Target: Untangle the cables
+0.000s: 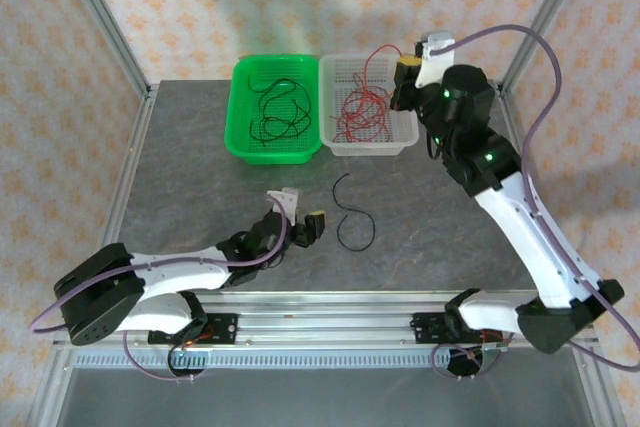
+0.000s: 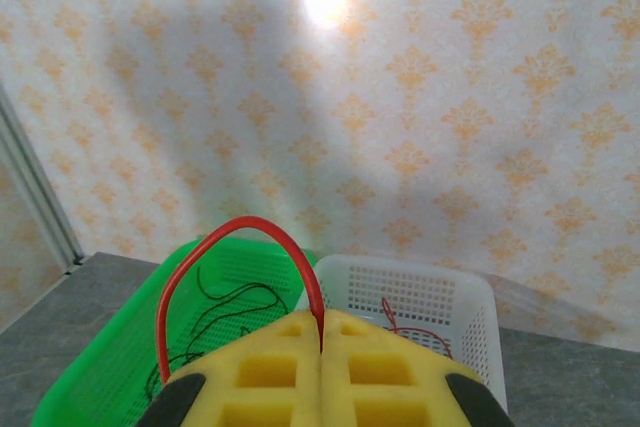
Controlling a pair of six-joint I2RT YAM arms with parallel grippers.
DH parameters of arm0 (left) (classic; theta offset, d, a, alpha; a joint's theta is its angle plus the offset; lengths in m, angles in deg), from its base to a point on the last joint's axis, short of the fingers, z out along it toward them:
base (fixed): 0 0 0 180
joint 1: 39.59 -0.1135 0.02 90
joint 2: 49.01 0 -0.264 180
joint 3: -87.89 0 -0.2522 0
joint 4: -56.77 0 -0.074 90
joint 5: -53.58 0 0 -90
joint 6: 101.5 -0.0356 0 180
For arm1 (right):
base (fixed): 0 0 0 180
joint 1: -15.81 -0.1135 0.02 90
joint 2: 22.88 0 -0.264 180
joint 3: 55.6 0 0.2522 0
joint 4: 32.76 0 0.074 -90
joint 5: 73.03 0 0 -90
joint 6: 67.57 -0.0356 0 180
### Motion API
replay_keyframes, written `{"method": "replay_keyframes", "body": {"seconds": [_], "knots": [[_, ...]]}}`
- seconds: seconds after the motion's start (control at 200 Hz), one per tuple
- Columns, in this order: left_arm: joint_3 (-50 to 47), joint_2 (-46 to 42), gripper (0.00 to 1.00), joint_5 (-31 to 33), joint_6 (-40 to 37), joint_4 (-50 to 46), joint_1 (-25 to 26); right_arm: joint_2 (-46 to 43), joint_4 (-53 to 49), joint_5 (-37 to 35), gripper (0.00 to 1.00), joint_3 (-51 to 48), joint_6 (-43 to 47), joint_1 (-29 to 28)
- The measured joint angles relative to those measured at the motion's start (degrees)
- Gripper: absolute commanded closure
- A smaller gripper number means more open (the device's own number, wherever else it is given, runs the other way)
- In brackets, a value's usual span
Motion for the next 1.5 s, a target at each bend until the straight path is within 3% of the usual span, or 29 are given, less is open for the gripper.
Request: {"method": "replay_keyframes", "body": {"seconds": [0.676,0.936,1.502], "knots": [[-2.9,-12.0,0.25,3.0,2.4,-6.4,0.0,18.3,4.5,10.4,1.00,4.1,-1.7,10.1],[-3.0,-14.9,0.24,3.0,3.7,-8.2,0.0,30.9,4.7,11.0,1.00,9.7,-3.0,11.9],[-3.0,-17.4,0.23,3.0,6.0,-12.1,0.0,49.3,1.5,8.3,0.99,13.6,-8.0,12.7]]}}
